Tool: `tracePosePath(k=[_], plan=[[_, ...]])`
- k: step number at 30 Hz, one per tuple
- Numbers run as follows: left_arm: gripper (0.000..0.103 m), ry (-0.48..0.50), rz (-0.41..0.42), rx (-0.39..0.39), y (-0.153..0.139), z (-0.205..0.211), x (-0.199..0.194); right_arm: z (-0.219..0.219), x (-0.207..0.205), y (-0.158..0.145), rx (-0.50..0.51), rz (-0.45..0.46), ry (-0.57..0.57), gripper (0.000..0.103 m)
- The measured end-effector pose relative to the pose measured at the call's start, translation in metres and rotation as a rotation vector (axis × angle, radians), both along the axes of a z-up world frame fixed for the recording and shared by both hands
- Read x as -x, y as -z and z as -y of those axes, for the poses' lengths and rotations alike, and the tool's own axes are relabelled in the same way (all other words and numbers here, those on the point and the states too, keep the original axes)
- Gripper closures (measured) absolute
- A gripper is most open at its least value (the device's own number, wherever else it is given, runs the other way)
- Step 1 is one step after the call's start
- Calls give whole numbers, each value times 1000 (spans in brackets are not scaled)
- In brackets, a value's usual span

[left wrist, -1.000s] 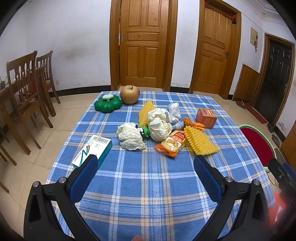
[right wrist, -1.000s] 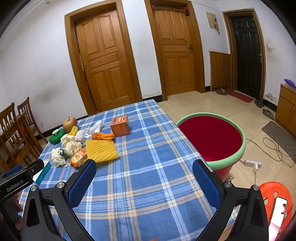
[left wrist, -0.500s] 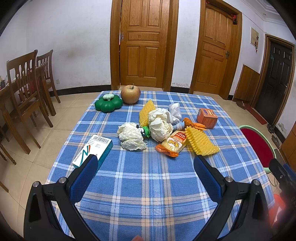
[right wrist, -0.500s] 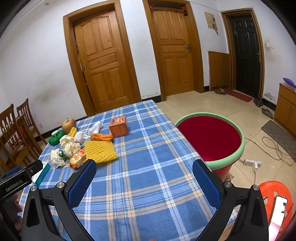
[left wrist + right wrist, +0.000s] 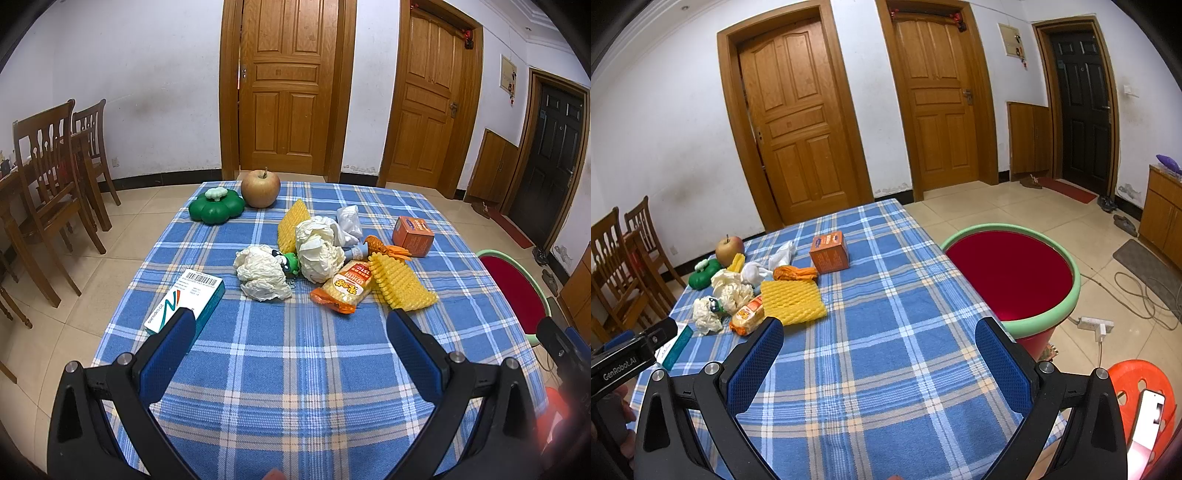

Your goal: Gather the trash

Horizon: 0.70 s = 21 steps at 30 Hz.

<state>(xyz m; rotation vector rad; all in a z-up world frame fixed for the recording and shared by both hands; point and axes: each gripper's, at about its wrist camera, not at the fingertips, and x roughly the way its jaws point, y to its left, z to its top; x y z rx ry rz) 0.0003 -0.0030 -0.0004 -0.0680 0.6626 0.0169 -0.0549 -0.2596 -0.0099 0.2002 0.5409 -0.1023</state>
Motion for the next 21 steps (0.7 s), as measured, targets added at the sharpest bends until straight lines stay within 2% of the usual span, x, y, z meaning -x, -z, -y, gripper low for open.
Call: tracePosePath(k=[21], plan=[[2,-6,-3,6,0,-4,0,0,0,0,-2,-4,-1,0]])
